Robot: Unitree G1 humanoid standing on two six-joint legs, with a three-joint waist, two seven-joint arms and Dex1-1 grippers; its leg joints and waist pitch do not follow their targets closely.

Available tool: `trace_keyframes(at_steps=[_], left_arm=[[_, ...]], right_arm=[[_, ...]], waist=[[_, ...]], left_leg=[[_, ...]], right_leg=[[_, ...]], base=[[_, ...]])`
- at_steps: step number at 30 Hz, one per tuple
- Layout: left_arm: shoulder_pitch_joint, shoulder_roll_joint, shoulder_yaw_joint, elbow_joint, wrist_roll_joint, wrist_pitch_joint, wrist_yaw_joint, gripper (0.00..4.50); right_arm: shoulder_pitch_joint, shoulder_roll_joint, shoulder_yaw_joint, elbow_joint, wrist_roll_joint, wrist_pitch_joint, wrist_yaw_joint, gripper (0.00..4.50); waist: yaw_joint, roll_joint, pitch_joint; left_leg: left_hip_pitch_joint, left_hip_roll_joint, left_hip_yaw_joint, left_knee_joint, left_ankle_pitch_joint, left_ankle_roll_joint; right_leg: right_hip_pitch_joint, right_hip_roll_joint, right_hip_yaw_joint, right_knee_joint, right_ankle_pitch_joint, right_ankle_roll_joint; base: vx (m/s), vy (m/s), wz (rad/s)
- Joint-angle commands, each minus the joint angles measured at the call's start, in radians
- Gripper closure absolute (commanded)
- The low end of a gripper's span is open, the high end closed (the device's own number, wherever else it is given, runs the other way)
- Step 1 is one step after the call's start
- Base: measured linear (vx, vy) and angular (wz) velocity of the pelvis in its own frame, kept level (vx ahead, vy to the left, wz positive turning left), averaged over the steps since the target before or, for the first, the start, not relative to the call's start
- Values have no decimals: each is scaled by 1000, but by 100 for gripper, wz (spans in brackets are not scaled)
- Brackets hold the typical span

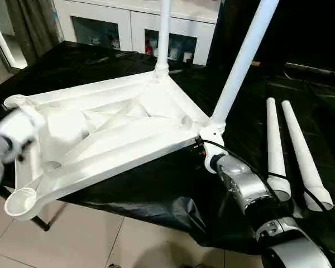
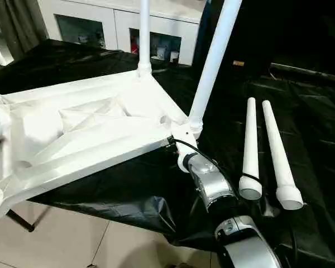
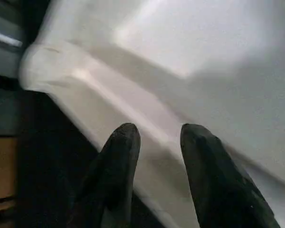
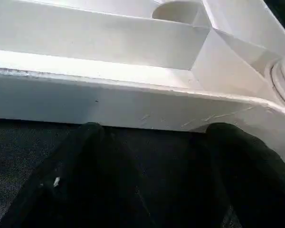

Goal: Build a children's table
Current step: Rotate table base

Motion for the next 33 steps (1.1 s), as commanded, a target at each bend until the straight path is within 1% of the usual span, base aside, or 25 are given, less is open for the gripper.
trace_keyframes(at_steps=[1, 2, 3, 4, 6, 7, 8, 9, 10, 11, 14, 17, 20, 21, 23, 26, 27, 28, 29, 30, 32, 33], left_arm=[[1, -2, -15, -20, -16, 5, -30, 274], [5, 0, -17, -50, -31, 18, -58, 274], [6, 2, -19, -59, -35, 22, -68, 274], [14, 12, -31, -84, -45, 24, -109, 274], [18, 14, -32, -92, -48, 33, -118, 274], [32, 27, -45, -125, -56, 54, -159, 274], [47, 36, -54, -158, -68, 80, -194, 274], [56, 43, -60, -179, -75, 94, -218, 274], [62, 47, -66, -195, -81, 100, -238, 274], [68, 49, -70, -212, -89, 111, -255, 274], [72, 46, -75, -246, -107, 124, -283, 274], [73, 55, -83, -291, -121, 146, -322, 274], [97, 83, -108, -370, -147, 161, -394, 274], [108, 90, -119, -398, -161, 164, -422, 274], [113, 91, -127, -413, -170, 167, -436, 274], [128, 76, -162, -461, -199, 179, -479, 274], [130, 71, -168, -468, -203, 181, -485, 274], [130, 63, -177, -475, -208, 187, -492, 274], [128, 50, -199, -490, -217, 192, -507, 274], [128, 50, -199, -490, -217, 192, -507, 274], [115, 18, -222, -505, -232, 184, -524, 274], [110, 9, -227, -507, -240, 181, -528, 274]], right_arm=[[-21, 3, -11, 20, -4, -10, -5, 67], [-20, 11, -8, 22, -7, -16, -1, 67], [-20, 14, -8, 23, -8, -18, 0, 67], [-23, 19, -7, 33, -11, -26, 5, 67], [-23, 20, -7, 34, -11, -27, 5, 67], [-25, 23, -5, 41, -12, -32, 6, 67], [-28, 26, -4, 44, -12, -34, 8, 67], [-31, 28, -4, 48, -12, -37, 9, 67], [-34, 30, -5, 53, -12, -40, 10, 67], [-36, 31, -4, 56, -13, -42, 10, 67], [-44, 35, -6, 64, -14, -48, 13, 67], [-53, 40, -8, 74, -15, -58, 23, 67], [-54, 46, -3, 76, -14, -67, 41, 67], [-55, 48, -1, 79, -14, -71, 44, 67], [-56, 50, -1, 82, -14, -72, 44, 67], [-55, 55, 1, 79, -15, -77, 54, 67], [-55, 55, 1, 79, -15, -78, 56, 67], [-55, 55, 2, 78, -16, -79, 58, 67], [-54, 53, 2, 76, -18, -84, 64, 67], [-54, 53, 2, 76, -18, -84, 64, 67], [-50, 47, -3, 67, -16, -91, 74, 67], [-49, 45, -5, 64, -15, -95, 77, 67]], waist=[[1, 31, -69], [0, 27, -66], [1, 27, -67], [1, 26, -66], [1, 27, -64], [1, 27, -66], [1, 29, -64], [2, 28, -66], [1, 26, -66], [0, 27, -65], [3, 28, -66], [3, 27, -67], [3, 26, -67], [1, 26, -66], [1, 27, -66], [0, 30, -66], [0, 33, -65], [-1, 31, -65], [-1, 35, -65], [-1, 34, -66], [-1, 38, -67], [-3, 38, -67]], left_leg=[[18, 24, -15, -77, -248, -34], [19, 24, -15, -78, -275, -37], [20, 25, -16, -78, -278, -37], [20, 25, -16, -79, -285, -37], [20, 25, -17, -80, -297, -38], [22, 26, -17, -79, -295, -40], [21, 27, -17, -81, -295, -39], [23, 28, -17, -80, -289, -42], [19, 28, -18, -80, -277, -40], [20, 27, -16, -80, -275, -39], [19, 25, -14, -79, -259, -39], [20, 26, -14, -79, -258, -39], [17, 27, -15, -80, -252, -38], [17, 26, -14, -80, -253, -37], [17, 25, -13, -78, -246, -38], [19, 25, -13, -79, -255, -44], [20, 25, -14, -80, -260, -45], [21, 25, -13, -79, -268, -47], [20, 24, -13, -79, -273, -51], [21, 25, -13, -79, -275, -53], [20, 24, -13, -77, -272, -54], [18, 23, -13, -77, -271, -53]], right_leg=[[44, -44, 46, -59, -196, -226], [43, -44, 46, -63, -232, -219], [43, -46, 46, -63, -238, -218], [41, -46, 46, -67, -259, -212], [39, -46, 46, -68, -277, -207], [39, -46, 46, -66, -272, -208], [37, -45, 46, -67, -272, -209], [39, -48, 47, -64, -260, -213], [40, -47, 46, -61, -251, -217], [39, -45, 47, -62, -241, -220], [40, -43, 47, -58, -212, -223], [43, -43, 47, -58, -216, -221], [45, -46, 47, -57, -221, -220], [44, -44, 47, -58, -221, -220], [43, -42, 47, -57, -212, -221], [43, -41, 47, -57, -219, -219], [43, -41, 47, -57, -222, -219], [41, -41, 48, -58, -225, -219], [42, -40, 47, -57, -228, -218], [42, -40, 47, -59, -225, -218], [44, -40, 48, -57, -215, -221], [45, -39, 48, -58, -212, -221]], base=[[0, 0, 0], [0, 0, 0], [0, 0, 0], [0, 0, 0], [0, 0, 0], [0, 0, 0], [0, 0, 0], [0, 0, 0], [0, 0, 0], [0, 0, 0], [0, 0, 0], [0, 0, 0], [0, 0, 0], [0, 0, 0], [0, 0, 0], [0, 0, 0], [0, 0, 0], [0, 0, 0], [0, 0, 0], [0, 0, 0], [0, 0, 0], [0, 0, 0]])
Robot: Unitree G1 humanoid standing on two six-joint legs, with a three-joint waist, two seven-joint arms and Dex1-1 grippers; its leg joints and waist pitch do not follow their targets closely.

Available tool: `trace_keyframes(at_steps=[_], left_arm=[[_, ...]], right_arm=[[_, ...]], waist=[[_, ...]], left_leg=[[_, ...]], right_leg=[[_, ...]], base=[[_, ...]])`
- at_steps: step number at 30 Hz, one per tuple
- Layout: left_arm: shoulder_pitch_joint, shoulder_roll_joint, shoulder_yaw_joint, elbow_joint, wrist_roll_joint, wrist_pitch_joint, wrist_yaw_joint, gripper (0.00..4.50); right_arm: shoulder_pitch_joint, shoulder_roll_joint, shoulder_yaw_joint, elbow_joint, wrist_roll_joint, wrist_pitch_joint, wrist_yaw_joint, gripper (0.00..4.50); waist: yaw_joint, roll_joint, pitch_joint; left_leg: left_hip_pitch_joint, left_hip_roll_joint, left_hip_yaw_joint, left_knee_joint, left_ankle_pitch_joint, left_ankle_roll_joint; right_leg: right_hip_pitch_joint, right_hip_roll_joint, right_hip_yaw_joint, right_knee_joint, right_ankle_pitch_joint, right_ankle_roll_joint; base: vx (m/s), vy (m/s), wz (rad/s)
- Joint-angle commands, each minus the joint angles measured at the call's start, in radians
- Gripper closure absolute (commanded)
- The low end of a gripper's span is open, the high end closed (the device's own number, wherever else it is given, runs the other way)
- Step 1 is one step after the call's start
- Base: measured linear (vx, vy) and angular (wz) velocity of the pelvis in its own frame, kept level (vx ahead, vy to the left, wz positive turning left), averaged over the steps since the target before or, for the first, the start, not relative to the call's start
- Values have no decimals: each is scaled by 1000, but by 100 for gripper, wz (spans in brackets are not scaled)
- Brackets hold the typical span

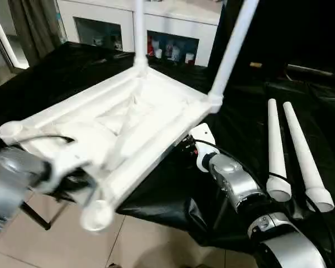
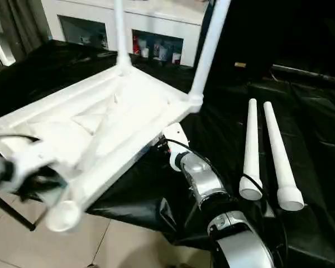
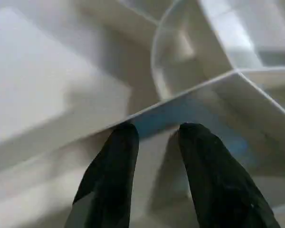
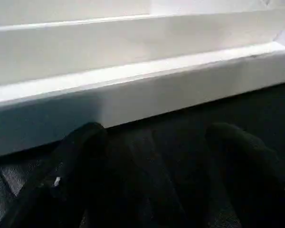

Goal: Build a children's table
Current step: Rotate table base

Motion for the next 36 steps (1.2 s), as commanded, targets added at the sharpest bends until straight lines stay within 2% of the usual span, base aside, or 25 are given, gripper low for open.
trace_keyframes(at_steps=[1, 2, 3, 6, 7, 9, 13, 14, 15, 16, 17, 22, 27, 31, 33, 34, 35, 36], left_arm=[[-31, -37, -34, -32, -42, -20, -21, 274], [-38, -47, -38, -32, -48, -21, -22, 274], [-48, -58, -46, -25, -47, -34, -22, 274], [-70, -92, -58, 1, -51, -74, -13, 274], [-85, -120, -65, 20, -53, -107, -5, 274], [-107, -160, -76, 52, -54, -154, 11, 274], [-139, -230, -98, 97, -50, -207, 30, 274], [-153, -258, -110, 121, -40, -236, 49, 274], [-164, -282, -116, 141, -33, -253, 67, 274], [-164, -282, -116, 141, -33, -253, 67, 274], [-181, -309, -125, 168, -18, -272, 91, 274], [-198, -322, -129, 192, -1, -295, 102, 274], [-215, -332, -101, 252, -2, -350, 123, 274], [-229, -360, -85, 319, -3, -403, 164, 274], [-235, -378, -61, 324, -30, -427, 164, 274], [-239, -384, -50, 324, -42, -435, 163, 274], [-251, -377, -34, 322, -54, -450, 152, 274], [-251, -377, -33, 322, -55, -450, 152, 274]], right_arm=[[-8, -2, -4, -12, -1, -26, 24, 67], [-7, -4, -5, -15, 0, -28, 27, 67], [-6, -7, -7, -18, 2, -34, 33, 67], [-3, -12, -8, -27, 7, -55, 52, 67], [-1, -15, -5, -35, 7, -69, 64, 67], [1, -20, -1, -40, 4, -83, 73, 67], [-4, -31, -7, -38, -1, -89, 68, 67], [-6, -39, -6, -36, -7, -90, 64, 67], [-7, -46, -7, -34, -12, -92, 64, 67], [-7, -46, -7, -34, -12, -92, 64, 67], [-6, -59, -12, -35, -15, -94, 63, 67], [8, -82, -22, -53, -16, -94, 66, 67], [55, -138, -22, -149, -26, -93, 87, 67], [106, -199, -16, -272, -24, -100, 154, 67], [135, -242, -31, -351, -2, -79, 196, 67], [147, -261, -42, -383, 8, -65, 209, 67], [164, -291, -69, -434, 27, -30, 218, 67], [165, -292, -70, -436, 27, -30, 218, 67]], waist=[[-5, 36, -66], [-5, 35, -68], [-5, 38, -68], [-3, 34, -69], [-3, 41, -69], [-3, 38, -71], [1, 42, -70], [0, 40, -71], [0, 41, -71], [3, 41, -72], [2, 42, -71], [2, 41, -75], [5, 40, -75], [15, 37, -73], [18, 35, -72], [21, 36, -72], [22, 34, -72], [24, 34, -71]], left_leg=[[18, 22, -13, -79, -277, -51], [19, 21, -12, -76, -277, -49], [18, 21, -13, -77, -274, -49], [18, 21, -10, -73, -258, -39], [14, 20, -11, -74, -247, -34], [14, 19, -10, -72, -236, -29], [14, 20, -9, -71, -232, -17], [11, 19, -10, -70, -230, -16], [14, 18, -8, -69, -235, -15], [18, 19, -7, -67, -236, -14], [13, 18, -8, -68, -227, -10], [8, 18, -10, -67, -209, -2], [7, 19, -9, -66, -190, 10], [10, 19, -7, -67, -212, 18], [9, 20, -8, -67, -223, 17], [14, 22, -8, -67, -228, 20], [13, 22, -7, -67, -229, 21], [10, 21, -9, -68, -224, 23]], right_leg=[[44, -38, 46, -62, -220, -217], [44, -39, 47, -61, -221, -218], [45, -39, 47, -60, -222, -218], [46, -39, 48, -61, -211, -223], [48, -38, 47, -62, -210, -222], [49, -38, 46, -61, -199, -225], [50, -40, 46, -64, -225, -222], [52, -40, 45, -64, -230, -219], [49, -38, 45, -68, -239, -214], [47, -38, 46, -69, -238, -215], [50, -39, 46, -67, -233, -217], [55, -40, 43, -66, -228, -209], [55, -38, 42, -64, -202, -213], [54, -36, 43, -69, -224, -195], [55, -40, 43, -72, -257, -184], [51, -41, 44, -75, -267, -180], [51, -39, 44, -74, -269, -182], [54, -39, 43, -74, -268, -179]], base=[[0, 0, 0], [0, 0, 0], [0, 0, 0], [0, 0, 0], [0, 0, 0], [0, 0, 0], [0, 0, 0], [0, 0, 0], [0, 0, 0], [0, 0, 0], [0, 0, 0], [0, 0, 0], [0, 0, 0], [0, 0, 0], [0, 0, 0], [0, 0, 0], [0, 0, 0], [0, 0, 0]])
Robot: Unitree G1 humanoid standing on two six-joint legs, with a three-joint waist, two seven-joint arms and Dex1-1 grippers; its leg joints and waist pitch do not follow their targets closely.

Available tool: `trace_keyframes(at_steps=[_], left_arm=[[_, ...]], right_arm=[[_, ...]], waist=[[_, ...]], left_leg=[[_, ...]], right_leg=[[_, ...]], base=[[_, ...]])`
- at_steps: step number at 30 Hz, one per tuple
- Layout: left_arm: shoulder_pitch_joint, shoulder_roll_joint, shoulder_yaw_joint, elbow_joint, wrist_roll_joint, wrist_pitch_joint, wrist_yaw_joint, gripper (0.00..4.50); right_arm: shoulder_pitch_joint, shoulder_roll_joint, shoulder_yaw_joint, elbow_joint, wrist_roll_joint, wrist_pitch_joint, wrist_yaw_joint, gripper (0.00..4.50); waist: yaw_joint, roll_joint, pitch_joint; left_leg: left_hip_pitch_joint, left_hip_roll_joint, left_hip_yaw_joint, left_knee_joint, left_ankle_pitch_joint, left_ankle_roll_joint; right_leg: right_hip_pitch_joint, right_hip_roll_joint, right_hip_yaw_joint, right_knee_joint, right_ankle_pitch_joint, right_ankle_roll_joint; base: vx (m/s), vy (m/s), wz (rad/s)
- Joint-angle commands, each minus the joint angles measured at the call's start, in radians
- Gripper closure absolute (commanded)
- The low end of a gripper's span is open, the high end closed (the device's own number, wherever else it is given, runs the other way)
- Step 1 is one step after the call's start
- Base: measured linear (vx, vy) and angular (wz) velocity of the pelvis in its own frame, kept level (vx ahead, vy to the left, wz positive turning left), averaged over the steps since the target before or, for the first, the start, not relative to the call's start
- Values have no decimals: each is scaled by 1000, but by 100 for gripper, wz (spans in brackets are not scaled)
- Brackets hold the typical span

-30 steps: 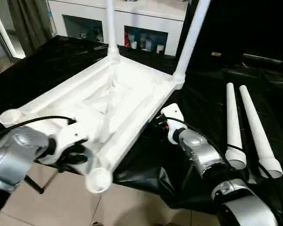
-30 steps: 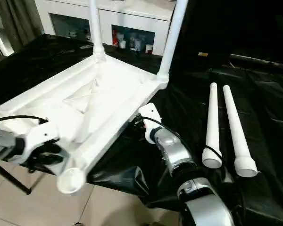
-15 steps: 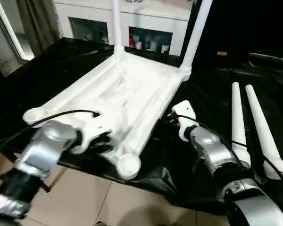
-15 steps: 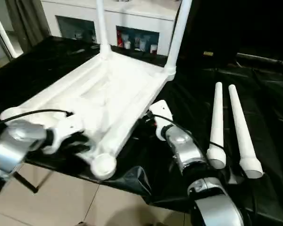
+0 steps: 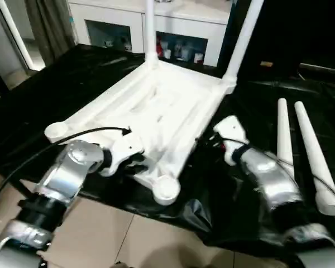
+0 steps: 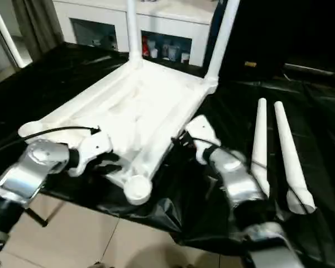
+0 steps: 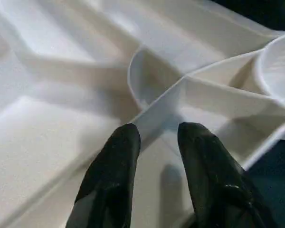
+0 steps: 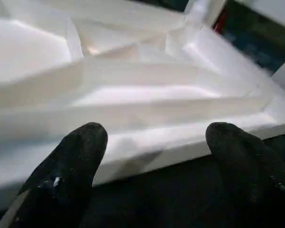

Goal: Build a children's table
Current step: Rotate table base

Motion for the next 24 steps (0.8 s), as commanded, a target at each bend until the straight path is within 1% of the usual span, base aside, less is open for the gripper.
trace_keyframes(at_steps=[1, 2, 4, 5, 6, 7, 9, 10, 11, 12, 14, 15, 16, 17, 18, 19, 20, 21, 23, 24], left_arm=[[-42, 11, 35, -24, -27, -33, -5, 274], [-48, 19, 42, -24, -34, -33, -18, 274], [-56, 31, 48, -23, -42, -37, -38, 274], [-66, 45, 55, -12, -56, -53, -70, 274], [-69, 49, 56, -12, -61, -54, -79, 274], [-76, 62, 62, -12, -76, -60, -107, 255], [-80, 79, 62, -27, -105, -43, -160, 255], [-79, 94, 51, -43, -118, -28, -196, 255], [-77, 111, 31, -61, -119, -15, -231, 230], [-75, 122, 17, -72, -116, -7, -251, 221], [-66, 141, -14, -95, -118, -1, -303, 217], [-63, 146, -24, -99, -121, 0, -322, 217], [-62, 149, -33, -101, -119, -4, -334, 217], [-60, 158, -63, -99, -105, -30, -368, 217], [-62, 160, -70, -96, -101, -37, -376, 217], [-68, 159, -85, -82, -92, -48, -390, 217], [-74, 153, -92, -68, -87, -57, -393, 217], [-80, 149, -97, -56, -81, -67, -395, 217], [-95, 137, -112, -21, -57, -100, -385, 217], [-114, 122, -127, 17, -34, -136, -368, 217]], right_arm=[[15, -32, -46, -46, 19, 37, 9, 67], [21, -44, -54, -60, 21, 44, 6, 67], [30, -57, -65, -78, 23, 50, 7, 67], [47, -68, -74, -109, 24, 67, 10, 67], [51, -71, -75, -114, 23, 68, 11, 67], [64, -81, -74, -137, 24, 77, 16, 67], [77, -94, -70, -164, 31, 81, 32, 67], [86, -104, -66, -193, 49, 94, 64, 67], [99, -121, -59, -234, 76, 117, 117, 67], [108, -133, -53, -262, 95, 134, 153, 67], [131, -168, -30, -326, 126, 161, 235, 67], [140, -184, -22, -347, 132, 172, 264, 67], [146, -196, -16, -363, 137, 179, 284, 67], [164, -238, 3, -410, 149, 203, 344, 67], [169, -248, 6, -422, 151, 211, 355, 67], [176, -269, 15, -444, 155, 226, 379, 67], [181, -280, 18, -455, 156, 233, 389, 67], [185, -288, 21, -465, 156, 238, 397, 67], [192, -300, 27, -483, 154, 251, 410, 67], [202, -313, 41, -510, 152, 265, 428, 67]], waist=[[-4, 3, -74], [-6, 3, -75], [-9, 0, -74], [-12, 4, -73], [-12, 2, -73], [-15, 2, -75], [-20, 3, -77], [-21, 4, -77], [-21, 4, -77], [-20, 5, -76], [-20, 8, -73], [-21, 7, -71], [-21, 8, -70], [-18, 8, -69], [-17, 8, -69], [-18, 10, -67], [-16, 7, -68], [-16, 7, -67], [-15, 6, -67], [-14, 6, -67]], left_leg=[[13, 21, -11, -71, -215, 18], [11, 19, -11, -70, -210, 16], [11, 17, -11, -68, -212, 16], [8, 16, -12, -69, -208, 16], [8, 16, -12, -68, -206, 18], [9, 16, -12, -68, -202, 19], [6, 17, -12, -66, -179, 24], [7, 18, -12, -67, -180, 26], [9, 19, -11, -66, -187, 32], [9, 21, -12, -67, -190, 36], [13, 24, -11, -68, -210, 41], [12, 24, -12, -69, -212, 39], [13, 24, -11, -71, -225, 37], [14, 24, -13, -71, -234, 35], [15, 27, -13, -72, -238, 34], [16, 26, -13, -73, -256, 28], [18, 25, -12, -71, -260, 25], [18, 25, -13, -72, -262, 23], [18, 24, -14, -72, -280, 14], [18, 24, -15, -72, -278, 12]], right_leg=[[51, -38, 43, -70, -256, -180], [53, -36, 41, -70, -251, -179], [52, -38, 41, -70, -265, -177], [55, -38, 40, -72, -272, -176], [55, -37, 40, -73, -272, -172], [54, -37, 40, -71, -261, -174], [56, -36, 41, -64, -210, -194], [56, -36, 40, -63, -204, -198], [57, -35, 41, -62, -198, -207], [57, -36, 41, -62, -194, -209], [54, -37, 42, -64, -207, -214], [56, -36, 42, -64, -211, -213], [53, -36, 42, -67, -228, -213], [57, -36, 42, -70, -249, -206], [55, -39, 44, -70, -254, -204], [52, -38, 43, -74, -277, -202], [52, -39, 44, -76, -293, -197], [51, -39, 43, -76, -301, -195], [50, -39, 43, -82, -348, -176], [51, -41, 42, -81, -353, -174]], base=[[0, 0, 0], [0, 0, 0], [0, 0, 0], [0, 0, 0], [0, 0, 0], [0, 0, 0], [0, 0, 0], [0, 0, 0], [0, 0, 0], [0, 0, 0], [0, 0, 0], [0, 0, 0], [0, 0, 0], [0, 0, 0], [0, 0, 0], [0, 0, 0], [0, 0, 0], [0, 0, 0], [0, 0, 0], [0, 0, 0]])
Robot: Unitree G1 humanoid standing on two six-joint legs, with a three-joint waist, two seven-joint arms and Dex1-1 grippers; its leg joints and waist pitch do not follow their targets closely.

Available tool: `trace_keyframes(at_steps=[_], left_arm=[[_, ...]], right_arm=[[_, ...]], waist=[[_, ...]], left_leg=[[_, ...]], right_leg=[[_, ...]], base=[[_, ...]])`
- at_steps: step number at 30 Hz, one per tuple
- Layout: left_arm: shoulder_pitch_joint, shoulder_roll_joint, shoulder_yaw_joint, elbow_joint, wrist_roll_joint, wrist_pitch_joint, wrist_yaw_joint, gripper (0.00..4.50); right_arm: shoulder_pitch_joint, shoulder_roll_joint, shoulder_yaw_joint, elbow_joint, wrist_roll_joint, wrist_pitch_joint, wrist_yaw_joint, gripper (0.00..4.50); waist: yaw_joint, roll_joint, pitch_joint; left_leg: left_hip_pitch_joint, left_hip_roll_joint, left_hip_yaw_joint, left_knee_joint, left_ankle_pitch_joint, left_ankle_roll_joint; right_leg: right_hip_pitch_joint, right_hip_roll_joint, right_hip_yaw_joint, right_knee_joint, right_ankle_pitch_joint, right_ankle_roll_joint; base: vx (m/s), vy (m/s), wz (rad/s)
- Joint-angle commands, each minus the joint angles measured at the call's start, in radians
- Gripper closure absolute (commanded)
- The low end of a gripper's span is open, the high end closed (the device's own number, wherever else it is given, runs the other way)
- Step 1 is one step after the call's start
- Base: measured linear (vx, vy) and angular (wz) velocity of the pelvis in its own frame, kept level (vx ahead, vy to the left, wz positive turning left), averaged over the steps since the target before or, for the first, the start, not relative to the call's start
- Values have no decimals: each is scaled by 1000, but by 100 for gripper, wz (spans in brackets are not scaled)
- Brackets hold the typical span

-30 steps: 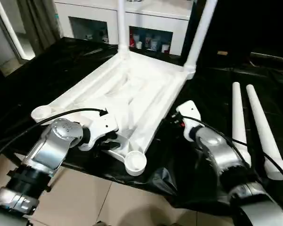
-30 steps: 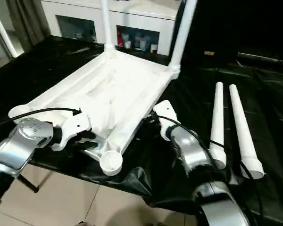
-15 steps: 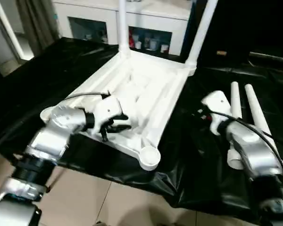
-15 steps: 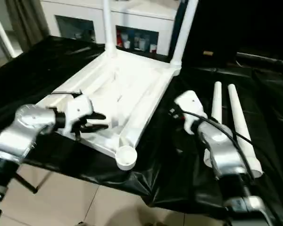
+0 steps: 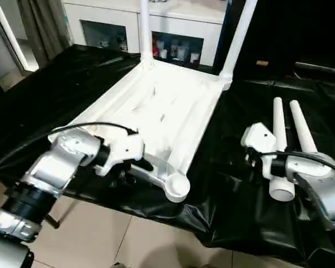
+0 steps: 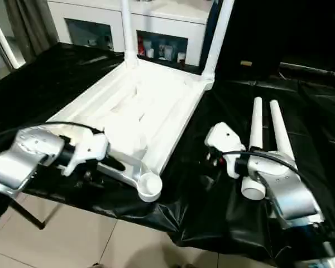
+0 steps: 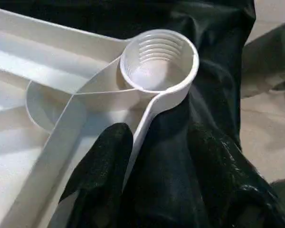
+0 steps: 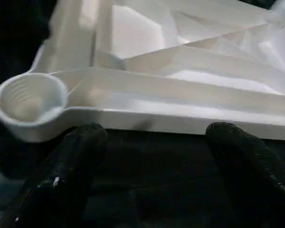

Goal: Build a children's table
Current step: Rotate table base

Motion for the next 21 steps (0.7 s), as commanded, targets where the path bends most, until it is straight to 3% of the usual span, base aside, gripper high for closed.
trace_keyframes(at_steps=[1, 4, 5, 7, 9, 12, 17, 21], left_arm=[[-36, -17, -25, 47, 46, -53, 27, 217], [-57, -24, -44, 85, 77, -85, 49, 217], [-61, -23, -50, 95, 85, -91, 51, 217], [-70, -28, -57, 118, 98, -111, 63, 217], [-84, -35, -70, 168, 125, -150, 81, 217], [-96, -44, -75, 219, 143, -175, 89, 217], [-107, -56, -61, 258, 136, -191, 109, 256], [-115, -61, -55, 291, 147, -188, 118, 297]], right_arm=[[15, -30, 33, -54, -4, 28, 35, 67], [30, -53, 60, -81, -22, 38, 53, 67], [34, -58, 65, -88, -24, 42, 57, 67], [39, -60, 70, -98, -25, 49, 56, 67], [47, -59, 76, -126, -21, 67, 56, 67], [55, -61, 82, -151, -20, 82, 51, 67], [62, -64, 90, -166, -22, 91, 47, 67], [61, -60, 96, -171, -28, 98, 45, 67]], waist=[[5, 5, -66], [9, 3, -69], [8, 8, -70], [8, 5, -70], [9, 11, -72], [11, 11, -74], [14, 12, -74], [16, 10, -73]], left_leg=[[14, 20, -15, -72, -279, 12], [12, 22, -16, -72, -266, 11], [10, 21, -18, -73, -259, 10], [12, 20, -16, -70, -258, 13], [11, 20, -16, -69, -249, 16], [10, 21, -17, -69, -243, 16], [12, 22, -15, -69, -242, 18], [13, 22, -16, -69, -245, 17]], right_leg=[[50, -43, 42, -86, -363, -165], [51, -46, 42, -83, -351, -161], [52, -45, 41, -81, -339, -164], [51, -43, 42, -82, -323, -167], [51, -42, 41, -79, -297, -174], [55, -44, 41, -76, -272, -183], [54, -44, 41, -73, -248, -203], [54, -45, 41, -75, -266, -196]], base=[[0, 0, 0], [0, 0, 0], [0, 0, 0], [0, 0, 0], [0, 0, 0], [0, 0, 0], [0, 0, 0], [0, 0, 0]])
